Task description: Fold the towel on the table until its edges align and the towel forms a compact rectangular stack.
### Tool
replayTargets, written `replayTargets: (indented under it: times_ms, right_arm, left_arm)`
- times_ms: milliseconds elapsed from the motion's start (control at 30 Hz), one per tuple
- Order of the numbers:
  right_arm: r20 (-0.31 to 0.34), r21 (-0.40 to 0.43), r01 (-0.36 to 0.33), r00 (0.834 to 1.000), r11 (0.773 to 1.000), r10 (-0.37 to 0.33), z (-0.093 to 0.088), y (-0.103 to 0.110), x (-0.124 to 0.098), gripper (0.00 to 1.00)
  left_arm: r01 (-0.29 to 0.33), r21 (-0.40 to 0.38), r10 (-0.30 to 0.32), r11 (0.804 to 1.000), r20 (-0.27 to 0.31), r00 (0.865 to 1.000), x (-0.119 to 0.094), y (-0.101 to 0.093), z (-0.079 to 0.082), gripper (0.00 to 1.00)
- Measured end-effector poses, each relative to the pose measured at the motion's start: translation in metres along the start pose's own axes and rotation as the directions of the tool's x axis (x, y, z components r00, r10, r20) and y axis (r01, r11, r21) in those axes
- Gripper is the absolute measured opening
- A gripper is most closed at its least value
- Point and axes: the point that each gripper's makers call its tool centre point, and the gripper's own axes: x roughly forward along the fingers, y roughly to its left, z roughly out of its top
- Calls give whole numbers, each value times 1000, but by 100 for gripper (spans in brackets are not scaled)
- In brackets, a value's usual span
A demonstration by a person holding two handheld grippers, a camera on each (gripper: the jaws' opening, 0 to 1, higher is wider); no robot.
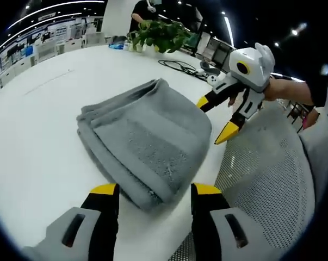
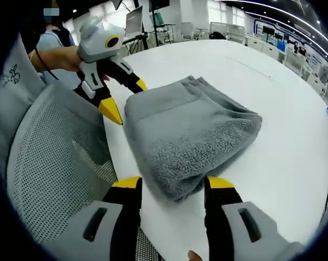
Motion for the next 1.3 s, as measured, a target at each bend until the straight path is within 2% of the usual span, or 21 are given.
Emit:
replayTargets:
  times_ms: [100,233,333,467,733,967,1300]
  right_arm:
    - [1,-13,21,1000,1000,-21,-3,-2,5,42]
    - [-5,-20,49,999,999,-49,-5,-8,5,39]
    - [15,16,56,998,998,-57,-1,-14,2,36]
    - [29,78,55,998,995,-57,-2,-16,0,27]
    - [35,174,75,996,982,-83,-3,-26,0,23]
    - [30,193,73,996,978,-80,2,-34,5,23]
    - [49,203,72,995,977,-84,20,-51,19,23]
  left_arm:
    - [-23,53,24,998,-20,1000,2,0,-1,52]
    - [-24,67,26,997,-35,999,5,2,-2,52]
    - [-34,64,35,997,-27,999,5,6,0,49]
    - [-30,54,31,998,-22,999,7,10,2,48]
    - [-20,56,21,998,-22,1000,14,12,6,48]
    - [-15,43,16,999,-16,1000,16,17,10,44]
    - [-49,39,49,998,1,999,17,48,21,41]
